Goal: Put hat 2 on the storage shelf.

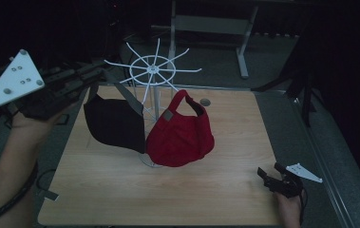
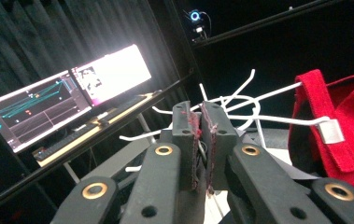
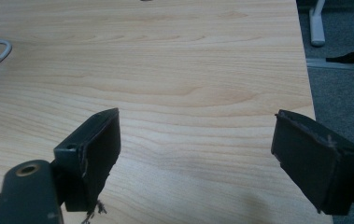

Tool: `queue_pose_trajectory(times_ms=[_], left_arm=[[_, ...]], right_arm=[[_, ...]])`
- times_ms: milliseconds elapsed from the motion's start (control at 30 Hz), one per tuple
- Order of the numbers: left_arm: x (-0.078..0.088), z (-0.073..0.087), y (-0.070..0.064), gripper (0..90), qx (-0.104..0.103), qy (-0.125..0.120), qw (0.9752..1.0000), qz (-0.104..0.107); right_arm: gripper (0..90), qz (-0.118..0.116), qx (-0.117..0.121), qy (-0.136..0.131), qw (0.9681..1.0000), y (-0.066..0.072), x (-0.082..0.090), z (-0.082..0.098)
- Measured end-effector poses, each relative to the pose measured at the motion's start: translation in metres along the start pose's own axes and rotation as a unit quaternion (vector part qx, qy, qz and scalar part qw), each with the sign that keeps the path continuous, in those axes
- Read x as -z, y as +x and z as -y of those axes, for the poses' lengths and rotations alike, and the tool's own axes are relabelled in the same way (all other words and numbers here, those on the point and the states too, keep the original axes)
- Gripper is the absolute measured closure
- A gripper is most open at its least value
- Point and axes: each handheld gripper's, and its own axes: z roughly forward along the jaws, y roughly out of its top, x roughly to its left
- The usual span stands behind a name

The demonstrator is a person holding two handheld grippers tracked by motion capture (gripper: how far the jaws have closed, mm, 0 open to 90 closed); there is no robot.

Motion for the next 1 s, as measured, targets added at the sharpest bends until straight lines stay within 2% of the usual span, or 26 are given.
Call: queue_pose_trajectory(times_ms=[267,667,800,867,1000], left_arm=[[-0.013,0.01,0.005,85.7,0.015,0.02,0.9997,-0.001],[-0.017,0.034,0.006,85.1,0.038,0.054,0.9978,0.008],[-0.017,0.043,0.005,85.1,0.052,0.052,0.9972,0.012],[-0.016,0.049,0.006,85.1,0.068,0.045,0.9965,0.016],[-0.012,0.057,0.007,83.1,0.081,0.039,0.9958,0.014]], right_arm=[[15.7,-0.001,-0.002,0.0,1.0,-0.001,0.0,0.0],[15.7,-0.002,-0.002,-0.002,1.0,-0.001,0.0,0.0],[15.7,-0.002,-0.002,-0.002,1.0,-0.001,0.001,0.0],[15.7,-0.002,-0.003,-0.003,1.0,-0.001,0.001,0.0],[15.7,-0.003,-0.004,-0.003,1.0,-0.001,0.001,0.0]])
